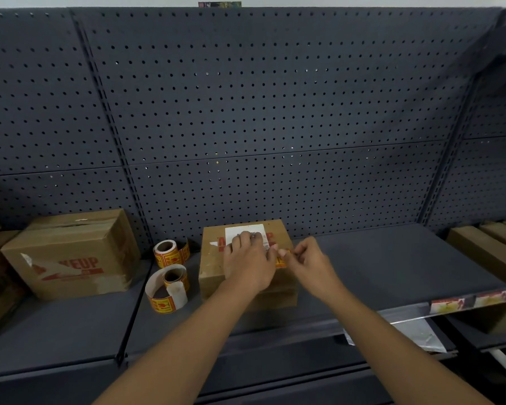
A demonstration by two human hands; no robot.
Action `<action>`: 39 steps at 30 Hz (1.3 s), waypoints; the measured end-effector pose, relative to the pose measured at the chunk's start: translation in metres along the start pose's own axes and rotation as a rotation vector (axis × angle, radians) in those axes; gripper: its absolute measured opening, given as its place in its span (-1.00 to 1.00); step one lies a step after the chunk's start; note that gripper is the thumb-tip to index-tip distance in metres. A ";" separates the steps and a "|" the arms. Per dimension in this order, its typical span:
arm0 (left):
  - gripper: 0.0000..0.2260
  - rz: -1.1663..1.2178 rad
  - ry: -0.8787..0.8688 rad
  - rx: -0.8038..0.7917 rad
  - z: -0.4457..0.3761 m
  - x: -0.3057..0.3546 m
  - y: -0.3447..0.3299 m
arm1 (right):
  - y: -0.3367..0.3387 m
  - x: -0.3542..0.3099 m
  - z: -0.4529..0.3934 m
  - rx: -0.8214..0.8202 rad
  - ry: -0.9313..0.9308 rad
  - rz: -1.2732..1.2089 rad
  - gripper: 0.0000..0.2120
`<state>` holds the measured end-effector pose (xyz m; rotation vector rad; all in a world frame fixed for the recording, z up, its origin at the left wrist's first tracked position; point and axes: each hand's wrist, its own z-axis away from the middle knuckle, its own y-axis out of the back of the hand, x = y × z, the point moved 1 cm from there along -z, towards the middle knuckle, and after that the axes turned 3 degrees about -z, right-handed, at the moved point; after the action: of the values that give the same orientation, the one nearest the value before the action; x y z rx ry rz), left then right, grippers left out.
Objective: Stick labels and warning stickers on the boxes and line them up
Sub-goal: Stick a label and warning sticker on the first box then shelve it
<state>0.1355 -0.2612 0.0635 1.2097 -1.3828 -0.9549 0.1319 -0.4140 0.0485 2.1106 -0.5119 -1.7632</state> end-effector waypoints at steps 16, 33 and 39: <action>-0.49 0.023 0.027 -0.115 -0.004 0.000 -0.006 | -0.005 0.006 -0.017 0.022 -0.063 0.014 -0.69; -0.47 0.026 -0.007 -0.238 -0.009 -0.004 0.002 | 0.000 0.006 -0.029 -0.162 -0.079 0.094 -0.71; -0.39 -0.041 -0.176 -0.296 0.003 -0.017 0.003 | 0.003 0.015 -0.019 -0.306 -0.015 -0.010 -0.69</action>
<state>0.1313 -0.2444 0.0629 0.9522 -1.3004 -1.2709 0.1531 -0.4229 0.0400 1.8911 -0.2180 -1.7380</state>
